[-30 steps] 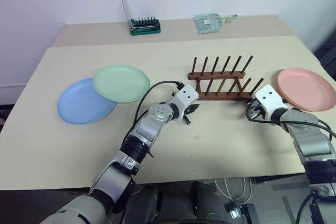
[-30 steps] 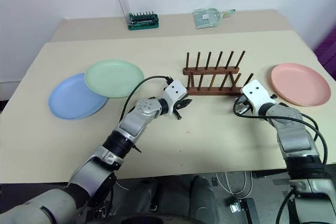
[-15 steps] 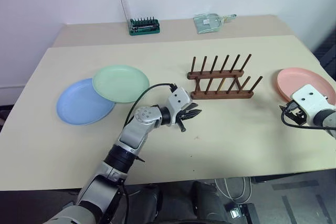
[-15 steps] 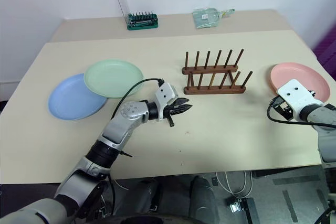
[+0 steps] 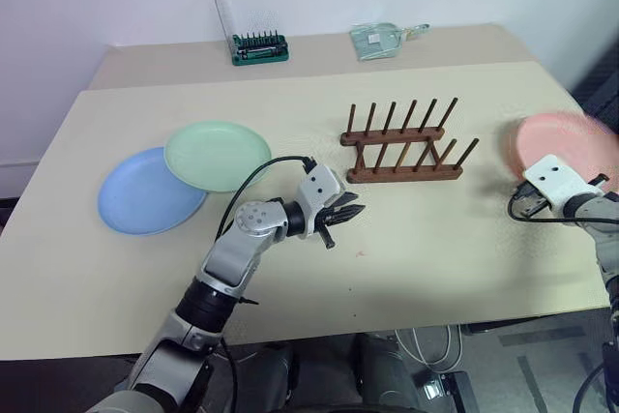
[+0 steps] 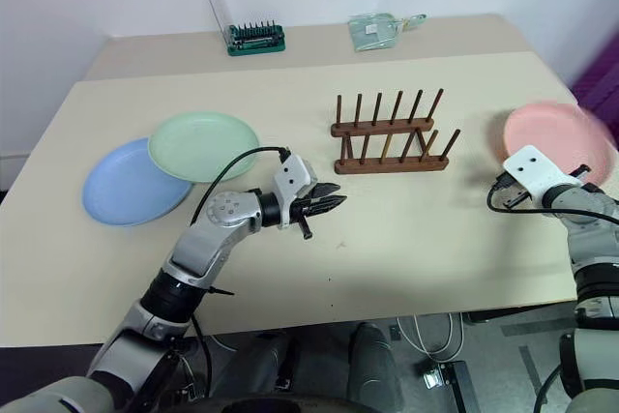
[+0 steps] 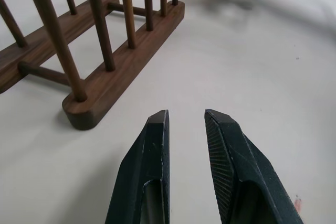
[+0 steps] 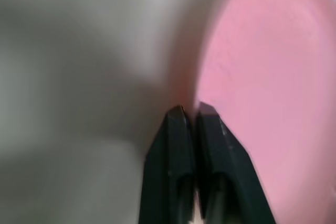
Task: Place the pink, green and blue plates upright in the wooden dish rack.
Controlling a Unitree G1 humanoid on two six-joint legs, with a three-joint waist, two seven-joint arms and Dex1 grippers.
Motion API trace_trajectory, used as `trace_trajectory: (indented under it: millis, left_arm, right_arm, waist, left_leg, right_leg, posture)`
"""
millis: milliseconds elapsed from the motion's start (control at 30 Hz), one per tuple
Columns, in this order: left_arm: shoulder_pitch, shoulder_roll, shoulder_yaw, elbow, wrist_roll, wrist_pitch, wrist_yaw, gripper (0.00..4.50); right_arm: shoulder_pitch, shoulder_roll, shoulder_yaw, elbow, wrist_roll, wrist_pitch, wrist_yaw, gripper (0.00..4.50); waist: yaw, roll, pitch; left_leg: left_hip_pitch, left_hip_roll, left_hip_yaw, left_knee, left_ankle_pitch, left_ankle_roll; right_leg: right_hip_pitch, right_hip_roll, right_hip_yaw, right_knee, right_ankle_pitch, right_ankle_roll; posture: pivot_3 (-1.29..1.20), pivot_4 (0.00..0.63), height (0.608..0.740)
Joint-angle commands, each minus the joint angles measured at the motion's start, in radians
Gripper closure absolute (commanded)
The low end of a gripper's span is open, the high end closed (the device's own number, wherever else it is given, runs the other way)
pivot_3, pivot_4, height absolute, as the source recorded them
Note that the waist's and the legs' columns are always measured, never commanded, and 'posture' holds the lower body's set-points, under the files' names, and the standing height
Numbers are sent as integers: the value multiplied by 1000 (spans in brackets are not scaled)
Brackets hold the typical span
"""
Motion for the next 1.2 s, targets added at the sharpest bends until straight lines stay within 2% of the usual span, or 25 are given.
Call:
trace_trajectory:
  millis: [33, 233, 267, 367, 433, 567, 800, 1200]
  left_arm:
    - [14, 13, 38, -76, -39, 25, 2, 3442]
    - [8, 21, 91, -92, -91, 66, 13, 3442]
    - [4, 23, 95, -87, -92, 65, 16, 3442]
    - [-6, 26, 105, -76, -100, 64, 18, 3442]
    - [-11, 28, 107, -73, -106, 65, 13, 3442]
    - [-12, 32, 104, -68, -108, 57, 10, 3442]
    - [4, 35, 103, -91, -114, 62, 16, 3442]
    - [18, 40, 96, -118, -125, 81, 17, 3442]
  right_arm:
    - [13, -48, -70, -168, 37, -34, -4, 4451]
    - [-33, 5, -328, -659, 543, 415, 183, 4451]
    - [-48, 5, -373, -737, 686, 532, 216, 4451]
    - [-106, 20, -493, -855, 1038, 781, 263, 4451]
    - [-131, 20, -528, -854, 1175, 883, 282, 4451]
    - [-119, 23, -491, -822, 1236, 978, 300, 4451]
    - [-131, 29, -437, -737, 1223, 1007, 350, 4451]
    - [-261, 57, -331, -497, 1108, 1003, 399, 4451]
  waist:
    - [0, 1, 0]
    - [1, 5, 2]
    - [2, 5, 2]
    - [7, 4, 2]
    - [7, 4, 2]
    - [4, 4, 2]
    - [3, 5, 2]
    - [2, 5, 2]
  left_leg:
    - [0, 0, 0, 0, 0, 0]
    - [-1, 0, 0, 0, 0, 0]
    - [-1, 0, -1, 0, 0, 0]
    - [-2, 1, -3, 0, -3, 5]
    - [-2, 0, -3, 0, -3, 6]
    - [-3, 0, -3, 1, -4, 8]
    - [-3, 0, -1, 0, -4, 7]
    - [-4, 1, -1, 0, -3, 5]
  right_leg:
    - [0, 0, 0, 0, 0, 0]
    - [-1, 0, 1, 0, 0, 0]
    - [-1, 0, 0, 0, 0, 0]
    - [0, 0, -1, -2, 0, 0]
    - [1, 0, -2, -4, 0, 0]
    - [1, 0, -2, -5, 0, 0]
    - [-1, 0, -1, -5, 0, 0]
    - [-2, 0, -1, -5, 0, 0]
  posture:
    - [0, 150, 738]
    - [0, 150, 738]
    - [0, 150, 738]
    - [0, 150, 738]
    - [0, 150, 738]
    - [0, 150, 738]
    - [0, 150, 738]
    - [0, 150, 738]
